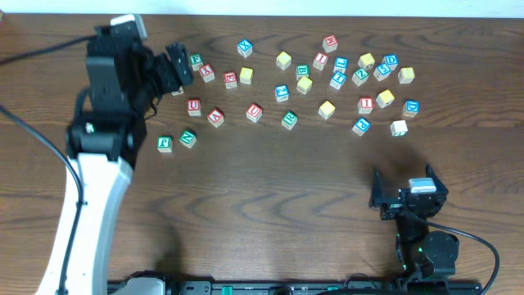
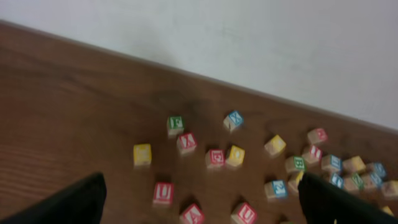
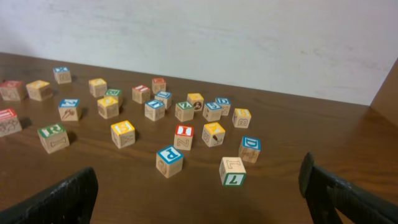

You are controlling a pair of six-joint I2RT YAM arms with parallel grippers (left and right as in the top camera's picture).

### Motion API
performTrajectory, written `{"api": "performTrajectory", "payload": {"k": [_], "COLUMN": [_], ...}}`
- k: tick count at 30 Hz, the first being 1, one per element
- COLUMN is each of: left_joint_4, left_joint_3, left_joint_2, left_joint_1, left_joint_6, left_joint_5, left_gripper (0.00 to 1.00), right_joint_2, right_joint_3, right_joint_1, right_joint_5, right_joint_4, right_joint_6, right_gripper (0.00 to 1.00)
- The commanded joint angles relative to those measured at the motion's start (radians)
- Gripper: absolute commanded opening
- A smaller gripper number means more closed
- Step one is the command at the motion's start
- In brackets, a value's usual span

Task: Spell out AI2
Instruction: 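Reach the left gripper forward over the red-lettered A block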

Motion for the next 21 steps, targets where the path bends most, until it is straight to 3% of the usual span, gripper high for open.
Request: {"api": "performTrajectory", "payload": {"k": [1,6,11,21], "left_joint_4": [-0.115,-0.266,-0.354,-0.470], "left_joint_3": [0.219,0.428,0.523,0.544], "left_joint_2": [0.105,0.235,0.323,0.491], "left_joint_1": [0.005,0.005,0.005,0.005], "left_joint_6": [0.031,-0.101,-0.227,-0.263], "left_joint_5": [-0.020,-0.054,-0.051,-0.003], "left_gripper": [0.97,0.97,0.97,0.97], "right_joint_2": [-0.006,-0.006,-0.006,-0.006], "right_joint_3": [-0.001,-0.001,-0.001,-0.001], "right_joint_1": [-0.005,-0.005,-0.005,-0.005], "right_joint_5": [0.003,0.003,0.003,0.003], "right_joint_4": [-0.006,-0.006,-0.006,-0.006], "right_joint_6": [0.014,0.014,0.014,0.014], "right_gripper": [0.99,0.99,0.99,0.99]}}
